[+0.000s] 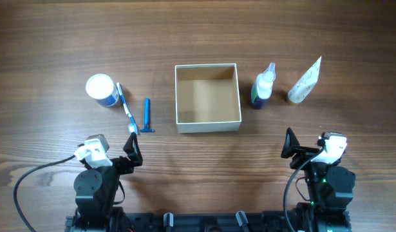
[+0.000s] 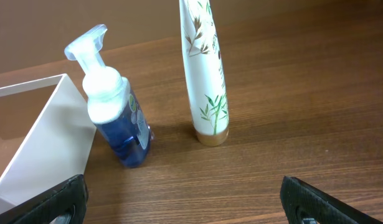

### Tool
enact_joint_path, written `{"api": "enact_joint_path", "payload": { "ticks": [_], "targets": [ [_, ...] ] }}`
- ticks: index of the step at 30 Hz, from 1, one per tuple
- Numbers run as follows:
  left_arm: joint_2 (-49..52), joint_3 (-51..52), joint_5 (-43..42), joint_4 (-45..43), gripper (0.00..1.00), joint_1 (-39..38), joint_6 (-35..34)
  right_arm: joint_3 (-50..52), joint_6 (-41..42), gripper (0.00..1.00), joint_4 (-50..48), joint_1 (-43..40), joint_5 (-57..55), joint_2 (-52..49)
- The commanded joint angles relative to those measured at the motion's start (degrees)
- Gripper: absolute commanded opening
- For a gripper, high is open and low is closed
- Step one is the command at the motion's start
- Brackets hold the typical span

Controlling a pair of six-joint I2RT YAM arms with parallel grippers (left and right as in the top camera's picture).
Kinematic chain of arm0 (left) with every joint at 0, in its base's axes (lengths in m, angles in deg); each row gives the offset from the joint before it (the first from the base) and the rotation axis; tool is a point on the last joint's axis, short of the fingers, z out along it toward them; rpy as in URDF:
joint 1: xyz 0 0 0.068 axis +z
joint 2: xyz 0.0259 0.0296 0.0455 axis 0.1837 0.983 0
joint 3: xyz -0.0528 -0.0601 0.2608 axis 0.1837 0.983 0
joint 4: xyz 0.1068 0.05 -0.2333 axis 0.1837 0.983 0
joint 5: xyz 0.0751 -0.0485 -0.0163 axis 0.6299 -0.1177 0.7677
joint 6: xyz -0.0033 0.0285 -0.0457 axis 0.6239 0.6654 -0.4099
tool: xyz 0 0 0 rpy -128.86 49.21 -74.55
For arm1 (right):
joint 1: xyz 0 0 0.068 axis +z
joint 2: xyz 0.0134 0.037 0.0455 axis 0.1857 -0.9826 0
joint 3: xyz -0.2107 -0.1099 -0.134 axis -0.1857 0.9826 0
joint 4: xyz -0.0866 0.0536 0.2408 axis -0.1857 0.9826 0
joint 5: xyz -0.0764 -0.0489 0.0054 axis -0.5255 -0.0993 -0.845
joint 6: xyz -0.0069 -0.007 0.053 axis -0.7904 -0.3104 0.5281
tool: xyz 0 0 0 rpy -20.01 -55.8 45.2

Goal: Pack container
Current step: 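Move the right gripper toward the blue soap pump bottle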

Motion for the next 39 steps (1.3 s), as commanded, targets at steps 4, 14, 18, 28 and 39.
{"api": "enact_joint_path", "payload": {
  "ticks": [4, 14, 18, 28, 39],
  "targets": [
    [-0.6, 0.4, -0.3, -0.2, 1.00, 0.3, -0.7, -0.2, 0.5, 1.00, -0.2, -0.1, 0.9, 0.6],
    [-0.6, 0.4, -0.3, -0.2, 1.00, 0.3, -0.7, -0.2, 0.5, 1.00, -0.1, 0.8, 0.9, 0.6],
    [-0.6, 0.4, -0.3, -0.2, 1.00, 0.3, -0.7, -0.2, 0.5, 1.00, -0.1, 0.8, 0.9, 0.6],
    [-0.6, 0.4, -0.3, -0.2, 1.00, 0.3, -0.7, -0.2, 4.3, 1.00, -0.2, 0.8, 2.0, 0.6],
    [-0.6, 0.4, -0.3, -0.2, 1.00, 0.3, -0.7, -0.2, 17.3, 1.00, -1.5, 0.8, 6.7, 0.6]
  ]
}}
